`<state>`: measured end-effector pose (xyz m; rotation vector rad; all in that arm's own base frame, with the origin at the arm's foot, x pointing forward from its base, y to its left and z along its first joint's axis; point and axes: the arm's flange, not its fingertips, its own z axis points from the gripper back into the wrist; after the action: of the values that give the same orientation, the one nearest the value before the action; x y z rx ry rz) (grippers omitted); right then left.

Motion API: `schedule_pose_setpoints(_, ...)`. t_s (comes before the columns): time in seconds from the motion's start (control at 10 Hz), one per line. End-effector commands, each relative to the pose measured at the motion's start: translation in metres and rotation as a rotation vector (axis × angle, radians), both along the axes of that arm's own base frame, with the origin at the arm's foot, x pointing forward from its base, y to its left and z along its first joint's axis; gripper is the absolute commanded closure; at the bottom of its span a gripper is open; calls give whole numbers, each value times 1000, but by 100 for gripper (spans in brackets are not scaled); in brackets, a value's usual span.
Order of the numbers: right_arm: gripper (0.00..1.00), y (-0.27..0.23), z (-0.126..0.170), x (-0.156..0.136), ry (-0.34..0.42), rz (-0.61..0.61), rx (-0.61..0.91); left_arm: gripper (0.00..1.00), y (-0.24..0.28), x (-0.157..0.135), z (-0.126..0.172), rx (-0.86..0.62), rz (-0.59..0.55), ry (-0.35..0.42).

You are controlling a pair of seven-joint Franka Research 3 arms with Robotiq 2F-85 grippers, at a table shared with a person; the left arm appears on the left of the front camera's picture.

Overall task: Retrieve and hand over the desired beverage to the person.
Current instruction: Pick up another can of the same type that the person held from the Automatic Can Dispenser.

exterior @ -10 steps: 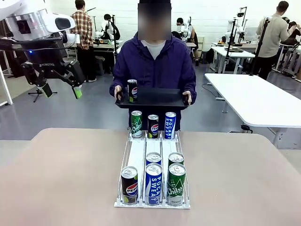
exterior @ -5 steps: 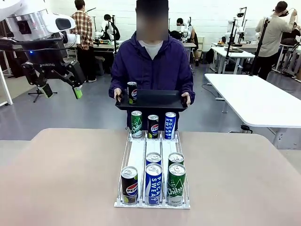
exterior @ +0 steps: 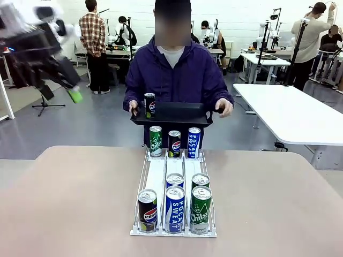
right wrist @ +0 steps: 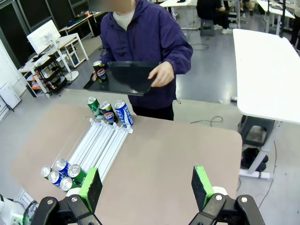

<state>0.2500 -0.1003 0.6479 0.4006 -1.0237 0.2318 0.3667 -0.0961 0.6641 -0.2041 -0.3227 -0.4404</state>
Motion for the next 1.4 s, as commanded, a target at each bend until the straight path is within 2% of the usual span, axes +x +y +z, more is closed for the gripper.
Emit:
schedule_pose_setpoints(0.0, 0, 1, -1, 2, -1, 15, 10, 0, 59, -5, 5, -177, -240, -44)
schedule_pose_setpoints(0.1, 0, 1, -1, 2, -1, 15, 10, 0, 84, -3, 13, -251, -287, -58)
schedule_pose_setpoints(0.3, 0, 1, -1, 2, -1, 15, 10, 0, 116, -1, 23, -331, -303, -28)
schedule_pose_setpoints(0.7, 0, 1, -1, 2, -1, 15, 10, 0, 117, -3, 28, -443, -386, -38)
schedule_pose_setpoints(1.0, 0, 1, -1, 2, -1, 15, 10, 0, 112, -7, 29, -445, -390, -138)
schedule_pose_setpoints(1.1, 0, 1, -1, 2, -1, 15, 10, 0, 112, -4, 30, -442, -374, -48)
schedule_pose_setpoints(1.3, 0, 1, -1, 2, -1, 15, 10, 0, 112, -4, 30, -442, -374, -48)
